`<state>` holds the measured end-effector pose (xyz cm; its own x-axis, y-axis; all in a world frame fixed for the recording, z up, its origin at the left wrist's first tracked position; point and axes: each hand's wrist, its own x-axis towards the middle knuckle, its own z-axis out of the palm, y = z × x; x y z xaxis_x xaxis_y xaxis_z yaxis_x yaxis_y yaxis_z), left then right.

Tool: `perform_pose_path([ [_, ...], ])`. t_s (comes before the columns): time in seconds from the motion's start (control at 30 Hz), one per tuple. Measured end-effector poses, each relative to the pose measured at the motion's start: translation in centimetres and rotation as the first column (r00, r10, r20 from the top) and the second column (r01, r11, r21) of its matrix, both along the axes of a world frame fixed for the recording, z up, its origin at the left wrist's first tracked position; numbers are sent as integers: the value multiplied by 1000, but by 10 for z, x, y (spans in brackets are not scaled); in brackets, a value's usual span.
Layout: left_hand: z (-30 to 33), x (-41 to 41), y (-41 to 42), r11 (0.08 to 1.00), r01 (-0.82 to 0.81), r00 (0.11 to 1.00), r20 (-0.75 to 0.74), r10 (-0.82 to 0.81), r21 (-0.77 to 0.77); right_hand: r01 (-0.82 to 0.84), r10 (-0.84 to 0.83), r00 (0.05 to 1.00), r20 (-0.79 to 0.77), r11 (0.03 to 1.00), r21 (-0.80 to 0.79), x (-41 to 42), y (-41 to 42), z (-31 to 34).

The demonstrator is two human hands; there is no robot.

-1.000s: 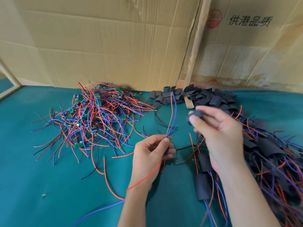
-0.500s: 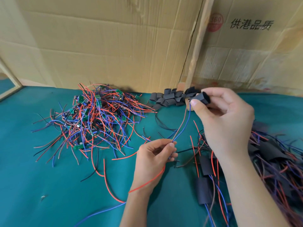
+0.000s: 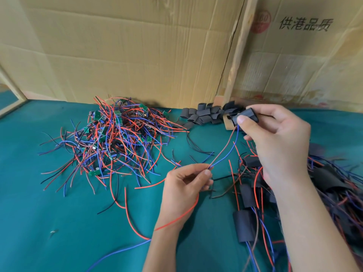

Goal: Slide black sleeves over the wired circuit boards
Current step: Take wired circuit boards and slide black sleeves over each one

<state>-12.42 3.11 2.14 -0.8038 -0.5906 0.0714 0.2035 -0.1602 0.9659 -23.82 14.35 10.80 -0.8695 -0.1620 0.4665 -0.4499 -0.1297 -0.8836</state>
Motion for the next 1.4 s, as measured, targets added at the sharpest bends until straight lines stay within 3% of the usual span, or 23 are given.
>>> perform_pose_path([
  [0.2, -1, 1, -1, 999, -18, 1000, -10, 18, 43, -79, 79, 995, 67, 997, -2, -3, 4, 1],
  [0.37, -1, -1, -1, 998, -30, 999, -12, 30, 56, -66, 88, 981, 174, 989, -131, -9, 14, 4],
  [0.63, -1, -2, -1, 996, -56, 998, -2, 56, 76, 13, -4, 992, -129, 998, 67, 1, 12, 14],
  [0.97, -3, -2, 0, 999, -41, 999, -11, 41, 17, 175, -131, 972, -195, 957, 231, 6, 1, 0],
  [1.1, -2, -1, 0, 999, -37, 999, -21, 37, 22, -22, 19, 1000, 16, 976, 218, -1, 4, -5],
  [1.23, -3, -1, 0, 999, -19, 999, -35, 20, 27, -280, 215, 935, 280, 935, 218, -1, 1, -14],
  [1.4, -2, 0, -4, 999, -24, 996, -82, 28, 48, -473, 367, 849, 381, 849, 235, 13, -17, -31],
])
